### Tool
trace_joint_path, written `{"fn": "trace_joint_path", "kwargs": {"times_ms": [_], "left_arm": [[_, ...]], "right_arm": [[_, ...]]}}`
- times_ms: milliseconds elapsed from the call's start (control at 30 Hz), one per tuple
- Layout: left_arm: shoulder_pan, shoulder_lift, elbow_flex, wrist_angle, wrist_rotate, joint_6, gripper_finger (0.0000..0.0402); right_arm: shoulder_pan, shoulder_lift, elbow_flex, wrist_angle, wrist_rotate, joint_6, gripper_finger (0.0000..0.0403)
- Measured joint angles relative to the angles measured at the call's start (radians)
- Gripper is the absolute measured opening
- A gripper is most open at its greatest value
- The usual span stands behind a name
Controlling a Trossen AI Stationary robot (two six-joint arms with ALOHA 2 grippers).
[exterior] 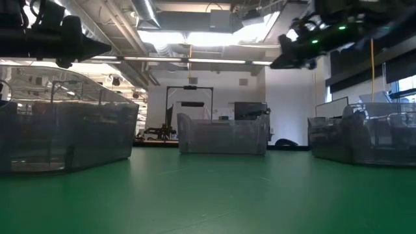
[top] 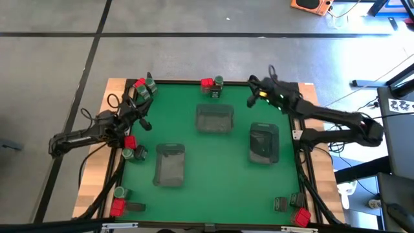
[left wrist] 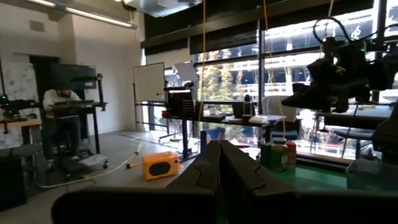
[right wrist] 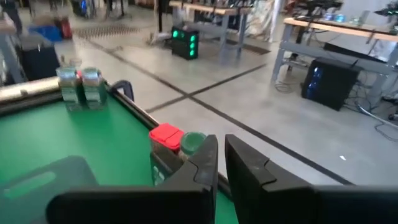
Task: Sort spices by type
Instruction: Put the green seasoning bottle into the top black bin
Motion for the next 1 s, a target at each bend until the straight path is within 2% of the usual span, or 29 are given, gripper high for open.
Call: {"fn": "trace_joint_path", "kwargs": {"times_ms": [133, 467, 767, 867, 1000], "left_arm": [[0.013, 0.0, 0.0, 0.0, 0.0, -0.001, 0.0008], [0.016, 0.0, -0.004, -0.002, 0.001, -0.002, 0.0008], [0.016, 0.0, -0.004, -0.001, 0.001, -0.021, 0.0008], [0.016, 0.0, -0.004, -0.001, 0.001, -0.021, 0.0008], [0.016, 0.0, -0.004, -0.001, 0.001, -0.013, 0.0008]], "right_arm": [[-0.052, 0.155, 0.144, -0.038, -0.063, -0.073, 0.0033], [-0.096, 0.423, 0.481, -0.247, -0.08, -0.159, 0.0033], [-0.116, 0.54, 0.692, -0.404, -0.082, -0.184, 0.0033], [-0.137, 0.547, 0.714, -0.438, -0.089, -0.184, 0.0033], [-0.169, 0.547, 0.714, -0.435, -0.163, -0.175, 0.0033]]}}
